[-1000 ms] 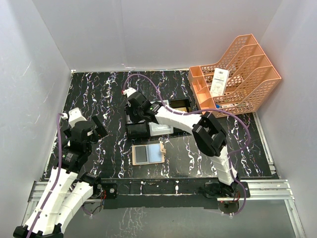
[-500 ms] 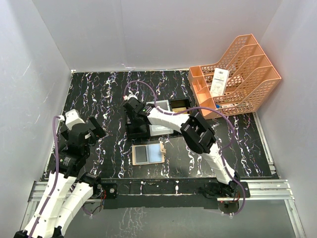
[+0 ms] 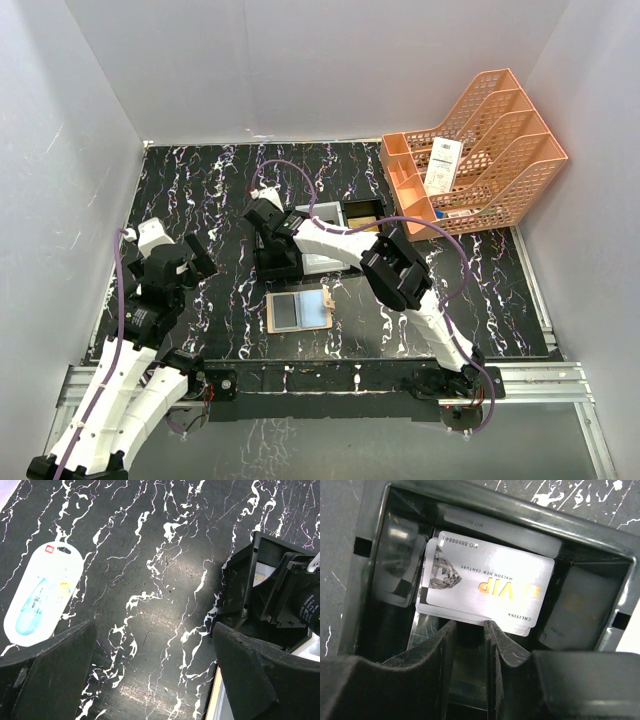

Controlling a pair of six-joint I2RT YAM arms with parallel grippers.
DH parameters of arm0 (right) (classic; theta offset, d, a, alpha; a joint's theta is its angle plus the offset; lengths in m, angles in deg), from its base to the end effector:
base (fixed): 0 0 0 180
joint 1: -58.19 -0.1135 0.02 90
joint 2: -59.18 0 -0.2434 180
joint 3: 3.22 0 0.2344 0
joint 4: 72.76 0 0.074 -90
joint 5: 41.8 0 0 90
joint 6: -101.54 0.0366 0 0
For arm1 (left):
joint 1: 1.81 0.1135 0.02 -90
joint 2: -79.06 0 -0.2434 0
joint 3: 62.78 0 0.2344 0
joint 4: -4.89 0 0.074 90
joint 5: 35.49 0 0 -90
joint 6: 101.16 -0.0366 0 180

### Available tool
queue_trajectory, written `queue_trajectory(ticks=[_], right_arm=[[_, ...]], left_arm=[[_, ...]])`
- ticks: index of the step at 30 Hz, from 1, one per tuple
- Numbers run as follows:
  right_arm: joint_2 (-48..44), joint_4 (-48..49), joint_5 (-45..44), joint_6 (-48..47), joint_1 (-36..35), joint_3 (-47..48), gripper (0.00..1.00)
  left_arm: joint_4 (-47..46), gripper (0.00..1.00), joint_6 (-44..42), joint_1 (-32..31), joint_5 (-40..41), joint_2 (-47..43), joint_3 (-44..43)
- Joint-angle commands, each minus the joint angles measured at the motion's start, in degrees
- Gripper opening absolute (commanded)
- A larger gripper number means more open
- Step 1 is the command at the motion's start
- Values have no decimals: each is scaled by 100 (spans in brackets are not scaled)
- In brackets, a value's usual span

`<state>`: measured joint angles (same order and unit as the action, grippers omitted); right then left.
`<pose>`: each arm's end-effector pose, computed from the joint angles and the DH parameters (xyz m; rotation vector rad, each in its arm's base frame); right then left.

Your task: Take the credit cards out of the card holder

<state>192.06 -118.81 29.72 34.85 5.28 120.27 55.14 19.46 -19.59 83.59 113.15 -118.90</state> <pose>0.2979 0.3747 0.1641 -0.5102 2.4207 0.1581 0.1284 -0.0225 0.2877 -0.5249 1.9266 -0.0171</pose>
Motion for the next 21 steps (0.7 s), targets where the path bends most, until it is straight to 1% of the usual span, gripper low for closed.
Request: queue_trajectory(ticks=[1, 7, 10, 12, 17, 21], right_arm=[[89, 351, -379, 264, -18, 97, 27], [31, 390, -348, 367, -33, 23, 30], [-92, 337, 45, 315, -33, 109, 31], [-302, 315, 301, 304, -36, 80, 32], [-1002, 482, 646, 324, -36, -362, 36], [-1613, 538, 661, 461, -44, -896, 39]], left_arm=[[-79, 99, -90, 19, -17, -86, -88], [-70, 99, -91, 22, -18, -69, -90], [-58, 99, -95, 16, -16, -52, -89], [-53, 99, -83, 16, -16, -43, -96], [-50, 99, -82, 25, -21, -33, -103], [-55, 99, -89, 22, -50, -34, -99]])
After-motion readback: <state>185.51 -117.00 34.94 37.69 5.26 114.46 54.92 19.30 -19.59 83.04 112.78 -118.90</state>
